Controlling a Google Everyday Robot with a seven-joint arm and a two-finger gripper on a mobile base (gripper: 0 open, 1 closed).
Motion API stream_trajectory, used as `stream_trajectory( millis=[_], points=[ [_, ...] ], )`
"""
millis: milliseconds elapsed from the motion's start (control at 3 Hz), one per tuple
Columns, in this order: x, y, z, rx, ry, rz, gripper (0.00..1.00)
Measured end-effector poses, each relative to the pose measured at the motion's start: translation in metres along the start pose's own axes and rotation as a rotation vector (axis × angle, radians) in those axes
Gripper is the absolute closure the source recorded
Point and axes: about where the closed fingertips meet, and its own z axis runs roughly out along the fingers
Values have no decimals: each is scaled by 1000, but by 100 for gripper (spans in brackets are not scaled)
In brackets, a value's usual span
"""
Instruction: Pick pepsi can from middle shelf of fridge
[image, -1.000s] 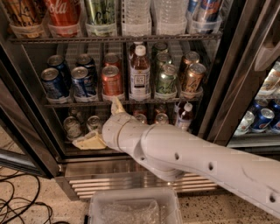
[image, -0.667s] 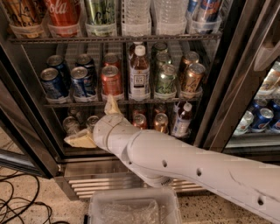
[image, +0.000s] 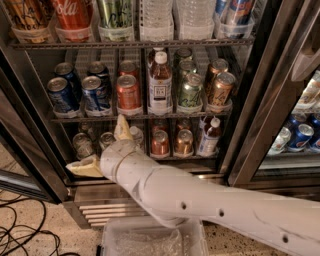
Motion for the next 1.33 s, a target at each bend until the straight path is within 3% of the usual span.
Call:
stream_trajectory(
  millis=[333, 667, 1000, 1333],
  points=[
    [-29, 61, 23, -43, -158, 2, 0],
    [-48, 100, 44, -32, -259, -17, 0],
    [-56, 126, 59, 16, -271, -64, 0],
    [-41, 131, 71, 91, -205, -40, 1]
  ],
)
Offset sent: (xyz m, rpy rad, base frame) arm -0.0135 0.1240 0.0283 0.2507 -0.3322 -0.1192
